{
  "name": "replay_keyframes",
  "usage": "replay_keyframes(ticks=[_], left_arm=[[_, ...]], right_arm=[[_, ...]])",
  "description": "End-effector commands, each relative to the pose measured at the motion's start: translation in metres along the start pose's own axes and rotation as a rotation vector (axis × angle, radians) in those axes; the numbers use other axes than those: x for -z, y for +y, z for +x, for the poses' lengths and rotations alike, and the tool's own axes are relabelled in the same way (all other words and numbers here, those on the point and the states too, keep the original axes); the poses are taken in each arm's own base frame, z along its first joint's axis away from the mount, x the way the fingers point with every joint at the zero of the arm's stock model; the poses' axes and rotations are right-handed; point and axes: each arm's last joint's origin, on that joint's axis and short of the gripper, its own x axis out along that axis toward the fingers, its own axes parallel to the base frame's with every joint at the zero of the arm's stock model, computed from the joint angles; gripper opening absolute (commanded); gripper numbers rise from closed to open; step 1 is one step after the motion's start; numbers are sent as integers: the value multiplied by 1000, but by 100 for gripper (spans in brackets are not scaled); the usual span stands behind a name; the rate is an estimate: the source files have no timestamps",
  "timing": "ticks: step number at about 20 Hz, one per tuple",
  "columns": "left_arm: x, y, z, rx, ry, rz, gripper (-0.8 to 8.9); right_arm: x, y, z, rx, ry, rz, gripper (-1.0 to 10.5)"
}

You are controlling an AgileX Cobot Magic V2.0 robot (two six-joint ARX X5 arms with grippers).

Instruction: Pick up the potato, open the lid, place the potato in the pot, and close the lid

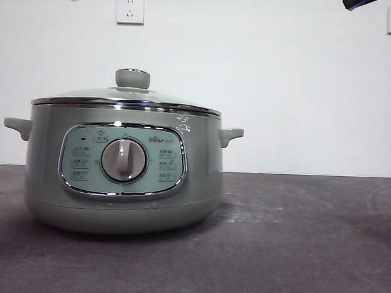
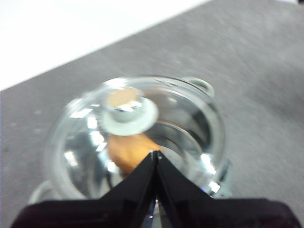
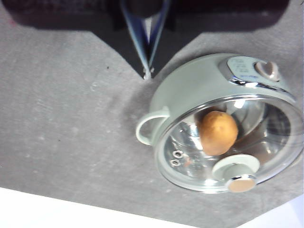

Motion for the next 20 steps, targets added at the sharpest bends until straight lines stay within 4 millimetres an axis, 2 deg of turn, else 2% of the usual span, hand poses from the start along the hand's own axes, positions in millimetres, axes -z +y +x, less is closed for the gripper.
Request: replay_keyframes(ticks=[1, 4, 7, 11, 15, 20], left_arm=[[8, 17, 0, -38, -8, -33, -3], [27, 41, -7, -116, -90, -107, -3], [60, 55, -16, -194, -169, -167, -3], [110, 58, -22, -331, -191, -212, -3], [152, 58, -15, -399, -186, -245, -3], [180, 57, -3, -417, -129, -286, -3]], right_arm=[[1, 0, 1, 2, -1, 10, 1], [1, 0, 1, 3, -1, 10, 1], [1, 0, 1, 3, -1, 10, 1], [1, 0, 1, 3, -1, 10, 1], [1, 0, 1, 3, -1, 10, 1], [1, 0, 1, 3, -1, 10, 1]])
